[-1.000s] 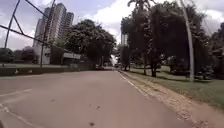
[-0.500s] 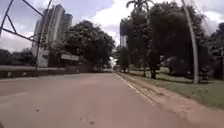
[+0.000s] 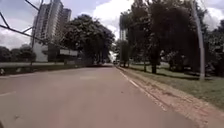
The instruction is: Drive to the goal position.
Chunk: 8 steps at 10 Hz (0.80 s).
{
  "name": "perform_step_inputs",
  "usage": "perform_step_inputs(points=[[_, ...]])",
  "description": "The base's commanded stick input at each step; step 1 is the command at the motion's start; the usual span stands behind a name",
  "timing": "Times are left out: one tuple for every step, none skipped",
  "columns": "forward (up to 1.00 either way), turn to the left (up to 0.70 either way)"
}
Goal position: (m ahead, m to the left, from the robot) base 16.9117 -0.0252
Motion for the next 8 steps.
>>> perform_step_inputs(points=[[0.70,0.00],[0.70,0.00],[0.70,0.00],[0.70,0.00],[0.70,0.00],[0.70,0.00],[0.70,0.00],[0.70,0.00]])
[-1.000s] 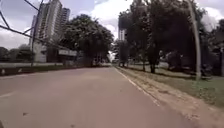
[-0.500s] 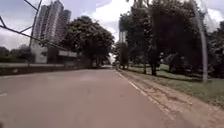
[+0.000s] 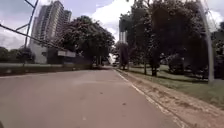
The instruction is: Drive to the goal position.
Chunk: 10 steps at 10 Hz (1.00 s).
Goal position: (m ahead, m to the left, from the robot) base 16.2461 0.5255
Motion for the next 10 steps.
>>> perform_step_inputs(points=[[0.70,0.00],[0.70,0.00],[0.70,0.00],[0.70,0.00],[0.70,0.00],[0.70,0.00],[0.70,0.00],[0.70,0.00],[0.70,0.00],[0.70,0.00]])
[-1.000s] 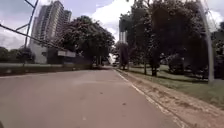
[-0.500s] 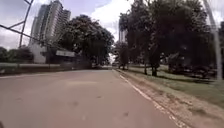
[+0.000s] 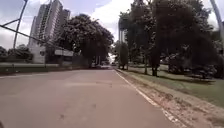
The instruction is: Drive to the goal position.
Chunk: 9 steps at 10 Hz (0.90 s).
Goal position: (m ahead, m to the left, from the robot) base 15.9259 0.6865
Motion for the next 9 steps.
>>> perform_step_inputs(points=[[0.70,0.00],[0.70,0.00],[0.70,0.00],[0.70,0.00],[0.70,0.00],[0.70,0.00],[0.70,0.00],[0.70,0.00],[0.70,0.00]])
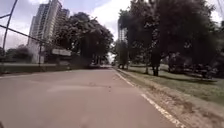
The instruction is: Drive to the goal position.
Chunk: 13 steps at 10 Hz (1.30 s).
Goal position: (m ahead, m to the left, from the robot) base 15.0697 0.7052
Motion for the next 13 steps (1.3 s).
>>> perform_step_inputs(points=[[0.70,0.00],[0.70,0.00],[0.70,0.00],[0.70,0.00],[0.70,0.00],[0.70,0.00],[0.70,0.00],[0.70,0.00],[0.70,0.00],[0.70,0.00],[0.70,0.00],[0.70,0.00],[0.70,0.00]])
